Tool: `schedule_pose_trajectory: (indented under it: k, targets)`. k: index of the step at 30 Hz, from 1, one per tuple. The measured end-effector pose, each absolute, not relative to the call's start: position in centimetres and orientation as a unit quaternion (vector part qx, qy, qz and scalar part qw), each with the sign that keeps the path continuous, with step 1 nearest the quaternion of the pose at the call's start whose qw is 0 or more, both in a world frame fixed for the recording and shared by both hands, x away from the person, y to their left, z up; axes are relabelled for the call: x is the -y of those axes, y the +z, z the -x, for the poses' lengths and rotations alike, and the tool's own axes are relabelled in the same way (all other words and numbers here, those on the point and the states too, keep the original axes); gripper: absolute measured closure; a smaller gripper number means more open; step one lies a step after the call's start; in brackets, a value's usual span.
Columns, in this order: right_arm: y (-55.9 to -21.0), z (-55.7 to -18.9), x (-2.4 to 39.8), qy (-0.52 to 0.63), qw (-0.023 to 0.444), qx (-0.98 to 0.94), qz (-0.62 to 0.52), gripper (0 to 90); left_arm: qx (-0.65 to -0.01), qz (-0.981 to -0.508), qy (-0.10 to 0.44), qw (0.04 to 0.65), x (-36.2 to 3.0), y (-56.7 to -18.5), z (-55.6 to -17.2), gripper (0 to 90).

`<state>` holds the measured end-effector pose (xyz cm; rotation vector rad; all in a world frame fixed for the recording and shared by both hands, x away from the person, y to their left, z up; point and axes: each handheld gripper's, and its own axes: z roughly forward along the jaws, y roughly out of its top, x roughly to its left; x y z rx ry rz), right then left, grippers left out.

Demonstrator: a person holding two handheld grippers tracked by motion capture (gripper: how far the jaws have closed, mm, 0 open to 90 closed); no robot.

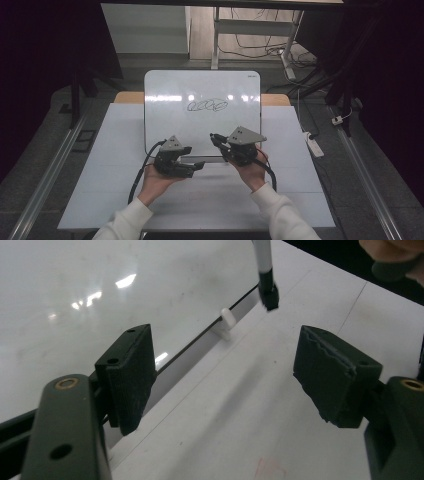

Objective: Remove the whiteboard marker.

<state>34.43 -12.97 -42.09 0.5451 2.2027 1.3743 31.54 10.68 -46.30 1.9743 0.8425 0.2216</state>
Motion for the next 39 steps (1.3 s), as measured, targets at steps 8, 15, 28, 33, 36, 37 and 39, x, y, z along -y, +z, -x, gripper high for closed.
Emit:
schedule_pose_trajectory:
  k: [8, 15, 28, 33, 36, 37, 39]
  targets:
    - [-42.6, -33.5, 11.2, 0.502, 0.244, -0.812, -0.168, 80.7, -0.352, -0.799, 0.041, 0.486, -9.0, -47.0, -33.3, 31.4]
    - [-42.6, -32.9, 10.7, 0.507, 0.250, -0.810, -0.154, 80.7, -0.349, -0.790, 0.002, 0.505, -8.4, -47.6, -34.3, 41.7]
    - [-42.6, -32.3, 10.0, 0.510, 0.251, -0.811, -0.139, 80.6, -0.332, -0.792, -0.014, 0.512, -7.7, -48.1, -34.7, 64.8]
    - [-42.6, -32.1, 9.8, 0.509, 0.255, -0.812, -0.131, 80.6, -0.327, -0.794, -0.022, 0.512, -7.6, -48.2, -34.7, 74.5]
    - [-42.7, -32.1, 9.7, 0.507, 0.255, -0.813, -0.130, 80.6, -0.327, -0.794, -0.025, 0.511, -7.6, -48.3, -34.7, 75.3]
    - [-42.7, -32.1, 9.7, 0.507, 0.255, -0.813, -0.130, 80.6, -0.328, -0.795, -0.026, 0.511, -7.6, -48.3, -34.7, 75.7]
    - [-42.7, -32.1, 9.7, 0.508, 0.254, -0.813, -0.131, 80.6, -0.329, -0.794, -0.026, 0.510, -7.7, -48.3, -34.7, 76.1]
